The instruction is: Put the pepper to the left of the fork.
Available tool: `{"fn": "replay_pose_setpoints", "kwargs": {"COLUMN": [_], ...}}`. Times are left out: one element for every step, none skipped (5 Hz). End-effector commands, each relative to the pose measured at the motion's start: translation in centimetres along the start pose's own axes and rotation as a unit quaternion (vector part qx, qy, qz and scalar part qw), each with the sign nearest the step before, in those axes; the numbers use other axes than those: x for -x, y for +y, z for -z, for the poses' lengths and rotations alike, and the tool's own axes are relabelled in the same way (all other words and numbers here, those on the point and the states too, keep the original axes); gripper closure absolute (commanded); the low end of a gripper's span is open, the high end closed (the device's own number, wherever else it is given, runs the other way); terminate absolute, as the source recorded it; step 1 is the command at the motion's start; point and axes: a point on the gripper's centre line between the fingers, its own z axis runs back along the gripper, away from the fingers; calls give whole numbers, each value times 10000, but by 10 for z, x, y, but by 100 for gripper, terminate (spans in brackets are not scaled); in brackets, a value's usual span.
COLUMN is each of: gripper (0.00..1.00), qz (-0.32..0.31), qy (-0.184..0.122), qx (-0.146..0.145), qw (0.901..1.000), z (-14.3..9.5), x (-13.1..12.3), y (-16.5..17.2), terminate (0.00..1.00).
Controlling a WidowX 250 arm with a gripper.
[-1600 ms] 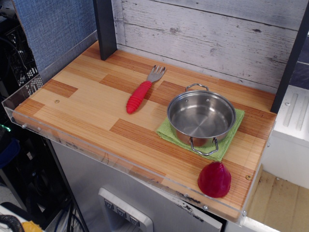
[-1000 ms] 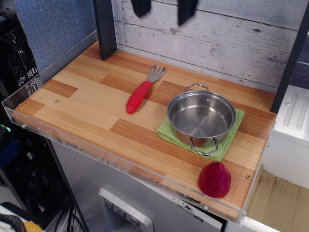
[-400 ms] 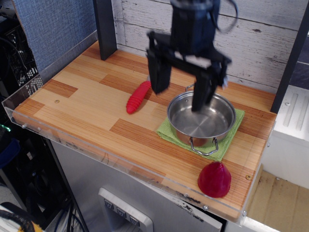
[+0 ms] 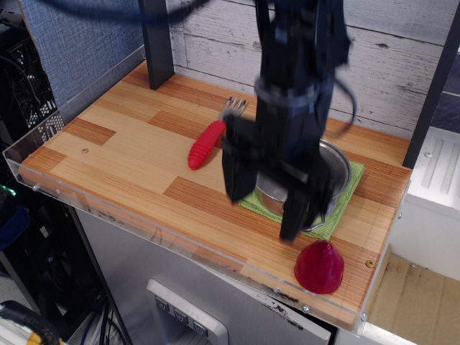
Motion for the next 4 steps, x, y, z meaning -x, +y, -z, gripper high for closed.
{"fn": "replay_pose_setpoints", "kwargs": {"gripper": [0,0,0,0], "qz": [227,266,464,464], "qy": [203,115,8,-19], "qx": [282,640,903,1065], "qw": [9991,9975,9948,9932], "z": [21,28,35,41], "x": [3,-14,-28,-38], "y": [-15,-20,-24,-23], "terminate": [0,0,0,0]}}
